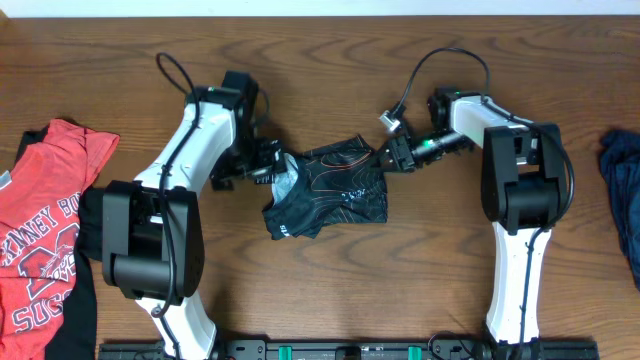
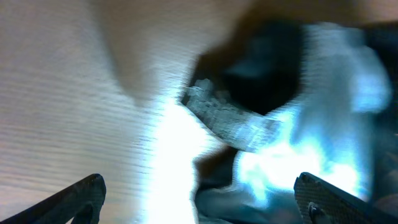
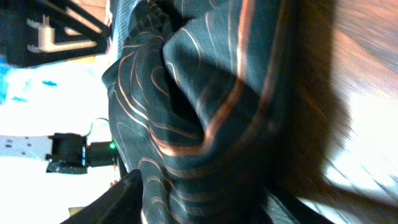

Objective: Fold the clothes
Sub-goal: 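Grasp the bundle's right edge with right gripper and pull both sides apart, then lift the black bundle with the right gripper and open the left gripper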

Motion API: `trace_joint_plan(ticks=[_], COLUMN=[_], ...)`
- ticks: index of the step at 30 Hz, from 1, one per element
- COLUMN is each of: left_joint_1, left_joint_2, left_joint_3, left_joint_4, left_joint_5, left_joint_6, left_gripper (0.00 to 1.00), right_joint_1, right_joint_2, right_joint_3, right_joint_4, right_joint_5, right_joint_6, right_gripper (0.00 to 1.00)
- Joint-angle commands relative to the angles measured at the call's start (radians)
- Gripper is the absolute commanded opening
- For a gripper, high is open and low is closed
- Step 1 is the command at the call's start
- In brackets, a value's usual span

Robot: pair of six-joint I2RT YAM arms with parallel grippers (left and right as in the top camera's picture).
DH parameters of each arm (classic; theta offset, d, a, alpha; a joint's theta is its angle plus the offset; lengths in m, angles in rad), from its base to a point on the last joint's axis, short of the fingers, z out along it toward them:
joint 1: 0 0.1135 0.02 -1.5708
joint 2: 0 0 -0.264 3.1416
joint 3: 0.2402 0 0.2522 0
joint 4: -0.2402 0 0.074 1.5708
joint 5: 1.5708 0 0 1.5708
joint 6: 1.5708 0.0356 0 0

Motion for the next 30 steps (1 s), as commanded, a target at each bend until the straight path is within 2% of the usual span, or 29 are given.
trace_joint_plan(ticks=[1,13,14,17,18,21,23,25,27,30], left_joint_1=[-0.009,-0.123,-0.133,-0.157,-0.161,-0.166,-0.168,-0.169,-0.17,-0.174], left_joint_2=[0.001,0.113,0.113,0.113,0.113,0.113,0.113,0.113,0.113,0.113], left_joint_3=[-0.069,-0.11,-0.11,-0.11,-0.11,-0.11,-0.11,-0.11,-0.11,-0.11], left_joint_4=[0.041,0.133,0.138,0.15,0.154,0.162,0.163,0.162,0.162,0.163], left_joint_5=[-0.049,-0.004,-0.004,-0.005,-0.005,-0.003,-0.003,-0.003,-0.002,0.0], left_joint_6=[0.019,-0.006,-0.007,-0.01,-0.014,-0.025,-0.025,-0.025,-0.025,-0.025], left_gripper=[0.98,0.98,0.98,0.98,0.98,0.98,0.98,0.98,0.98,0.98], right_joint_1=[-0.034,-0.038,-0.036,-0.026,-0.023,-0.009,0.0,0.01,0.019,0.034], right_joint_2=[0.103,0.103,0.103,0.103,0.103,0.103,0.103,0.103,0.103,0.103], right_joint_3=[-0.048,-0.047,-0.047,-0.047,-0.047,-0.047,-0.047,-0.047,-0.045,-0.039], right_joint_4=[0.018,0.011,0.011,0.009,0.008,0.007,0.007,0.008,0.008,0.006], right_joint_5=[0.383,0.382,0.382,0.382,0.382,0.381,0.382,0.382,0.382,0.381], right_joint_6=[0.004,0.003,0.004,0.004,0.003,0.004,0.003,0.003,0.004,0.004], right_gripper=[0.51,0.54,0.53,0.39,0.38,0.4,0.52,0.58,0.58,0.48])
